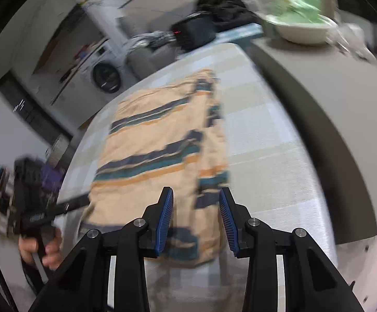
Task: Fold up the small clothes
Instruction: 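Open both tools and move them back from the folded cloth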
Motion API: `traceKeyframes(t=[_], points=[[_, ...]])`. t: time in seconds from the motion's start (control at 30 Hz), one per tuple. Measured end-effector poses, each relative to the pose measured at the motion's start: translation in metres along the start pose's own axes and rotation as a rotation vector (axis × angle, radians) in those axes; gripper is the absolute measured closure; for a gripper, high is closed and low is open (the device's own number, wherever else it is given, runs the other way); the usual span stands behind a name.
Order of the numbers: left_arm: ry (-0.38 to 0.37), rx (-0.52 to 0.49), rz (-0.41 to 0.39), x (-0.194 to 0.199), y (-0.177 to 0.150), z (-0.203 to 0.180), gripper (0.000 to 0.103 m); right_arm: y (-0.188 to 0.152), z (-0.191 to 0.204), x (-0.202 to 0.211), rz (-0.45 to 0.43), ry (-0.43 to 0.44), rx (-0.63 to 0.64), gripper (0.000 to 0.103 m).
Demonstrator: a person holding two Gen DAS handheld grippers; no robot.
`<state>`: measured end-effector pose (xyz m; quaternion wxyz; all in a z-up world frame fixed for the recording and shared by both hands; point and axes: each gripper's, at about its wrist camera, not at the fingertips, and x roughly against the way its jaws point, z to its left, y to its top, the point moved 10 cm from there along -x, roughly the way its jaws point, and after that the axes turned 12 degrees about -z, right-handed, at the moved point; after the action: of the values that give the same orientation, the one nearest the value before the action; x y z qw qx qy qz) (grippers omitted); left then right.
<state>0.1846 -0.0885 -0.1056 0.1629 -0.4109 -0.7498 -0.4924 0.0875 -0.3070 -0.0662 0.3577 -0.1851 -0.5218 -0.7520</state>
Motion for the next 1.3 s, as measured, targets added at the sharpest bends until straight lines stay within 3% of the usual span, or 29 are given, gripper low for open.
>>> traceKeyframes(t=[0.13,0.3,0.4,0.5,0.6,0.67,0.77,0.83,1.0,1.2,1.3], points=[[0.0,-0.05,-0.011,0.018,-0.002,-0.007,0.02,-0.015,0.024,0.012,0.021,0.045,0.067,0.065],[-0.032,-0.2,0.001,0.037,-0.012,-0.037,0.02,-0.039,0.034,0.017,0.058,0.082,0.073,0.065],[-0.064,-0.305,0.054,0.036,-0.032,-0.056,0.02,-0.046,0.044,0.015,0.05,0.139,0.041,0.065],[-0.02,-0.385,0.068,0.025,-0.046,-0.057,0.02,-0.05,0.042,0.005,0.054,0.126,0.041,0.065],[0.01,-0.298,0.074,0.019,-0.045,-0.036,0.02,-0.056,0.034,0.005,0.077,0.085,0.02,0.066],[-0.005,-0.218,0.057,0.021,-0.038,-0.022,0.02,-0.059,0.045,0.013,0.069,0.133,0.032,0.067],[0.036,-0.188,0.046,0.018,-0.032,-0.003,0.02,-0.074,0.067,0.011,0.11,0.251,-0.005,0.067],[0.022,-0.163,0.058,0.017,-0.034,-0.002,0.02,-0.081,0.073,0.002,0.123,0.258,-0.025,0.067],[0.003,-0.214,0.075,0.02,-0.041,-0.013,0.02,-0.084,0.067,-0.015,0.134,0.309,-0.187,0.067],[-0.054,-0.226,0.053,0.04,-0.038,-0.03,0.02,-0.075,0.045,-0.017,0.071,0.341,-0.385,0.065],[-0.061,-0.206,0.033,0.045,-0.031,-0.031,0.02,-0.071,0.031,-0.014,0.029,0.313,-0.427,0.064]])
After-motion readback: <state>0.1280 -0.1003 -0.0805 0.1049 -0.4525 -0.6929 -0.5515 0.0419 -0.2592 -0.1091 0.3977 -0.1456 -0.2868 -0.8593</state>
